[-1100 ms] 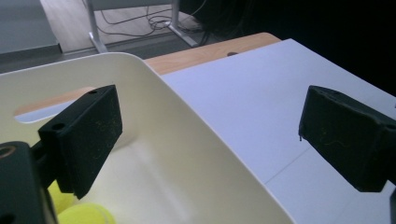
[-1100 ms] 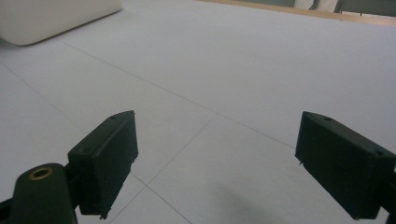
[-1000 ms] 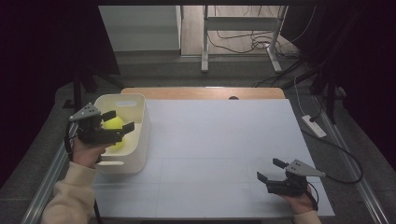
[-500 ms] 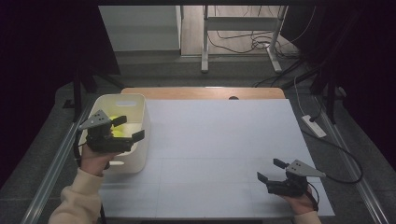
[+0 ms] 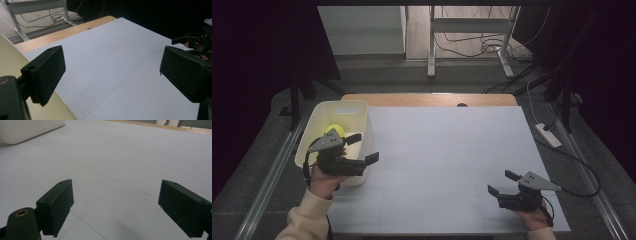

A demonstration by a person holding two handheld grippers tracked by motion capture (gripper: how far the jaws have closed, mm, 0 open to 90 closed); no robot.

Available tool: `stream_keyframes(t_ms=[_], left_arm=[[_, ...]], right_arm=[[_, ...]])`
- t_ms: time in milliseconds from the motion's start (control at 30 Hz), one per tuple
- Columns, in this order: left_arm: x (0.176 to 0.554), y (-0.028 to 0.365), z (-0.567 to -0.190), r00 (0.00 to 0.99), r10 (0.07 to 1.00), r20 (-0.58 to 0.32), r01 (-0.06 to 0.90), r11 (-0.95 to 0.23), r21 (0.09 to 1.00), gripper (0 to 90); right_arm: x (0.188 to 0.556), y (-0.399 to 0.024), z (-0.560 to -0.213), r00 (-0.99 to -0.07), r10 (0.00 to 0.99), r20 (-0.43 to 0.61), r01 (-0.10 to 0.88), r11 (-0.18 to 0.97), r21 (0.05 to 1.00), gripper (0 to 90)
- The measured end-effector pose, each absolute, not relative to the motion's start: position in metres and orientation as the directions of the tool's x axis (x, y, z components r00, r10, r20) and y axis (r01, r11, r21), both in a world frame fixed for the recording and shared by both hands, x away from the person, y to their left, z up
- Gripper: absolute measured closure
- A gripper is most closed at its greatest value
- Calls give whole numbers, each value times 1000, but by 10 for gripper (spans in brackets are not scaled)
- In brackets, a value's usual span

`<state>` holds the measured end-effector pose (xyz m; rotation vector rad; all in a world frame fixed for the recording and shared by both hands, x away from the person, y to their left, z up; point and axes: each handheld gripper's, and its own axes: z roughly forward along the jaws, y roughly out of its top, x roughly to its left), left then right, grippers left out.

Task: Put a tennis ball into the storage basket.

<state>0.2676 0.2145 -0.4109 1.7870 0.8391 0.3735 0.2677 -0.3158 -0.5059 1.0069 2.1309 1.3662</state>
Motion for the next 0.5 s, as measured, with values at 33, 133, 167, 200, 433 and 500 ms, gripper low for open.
stream_keyframes(t_ms=[33, 133, 167, 200, 433, 500], left_arm=[[267, 213, -412, 706, 693, -144, 361, -177, 916, 68], [265, 210, -415, 715, 684, -148, 362, -181, 914, 68], [264, 209, -417, 717, 680, -151, 364, -181, 914, 68], [263, 208, -419, 720, 677, -154, 366, -183, 912, 68], [254, 199, -428, 755, 636, -157, 361, -205, 910, 71], [251, 196, -431, 763, 627, -157, 359, -210, 910, 72]], right_arm=[[268, -316, -506, -653, 757, 37, 350, 258, 901, 128], [268, -316, -506, -653, 756, 37, 350, 258, 901, 128], [267, -316, -506, -653, 756, 36, 349, 258, 901, 128], [267, -316, -506, -652, 757, 34, 349, 261, 900, 128], [267, -315, -506, -653, 756, 32, 347, 262, 900, 128], [267, -315, -506, -654, 756, 31, 348, 264, 900, 128]])
